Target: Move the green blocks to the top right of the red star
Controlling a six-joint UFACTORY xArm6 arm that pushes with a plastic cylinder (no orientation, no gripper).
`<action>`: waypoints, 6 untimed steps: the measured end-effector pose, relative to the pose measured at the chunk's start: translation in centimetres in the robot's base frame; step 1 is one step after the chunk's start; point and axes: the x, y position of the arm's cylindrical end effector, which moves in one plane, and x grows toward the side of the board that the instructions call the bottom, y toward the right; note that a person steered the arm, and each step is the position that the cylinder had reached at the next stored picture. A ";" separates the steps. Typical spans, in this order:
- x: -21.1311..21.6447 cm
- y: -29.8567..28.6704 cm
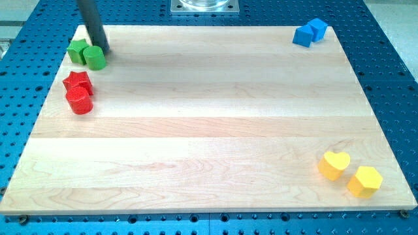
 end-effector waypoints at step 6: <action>5.3 0.4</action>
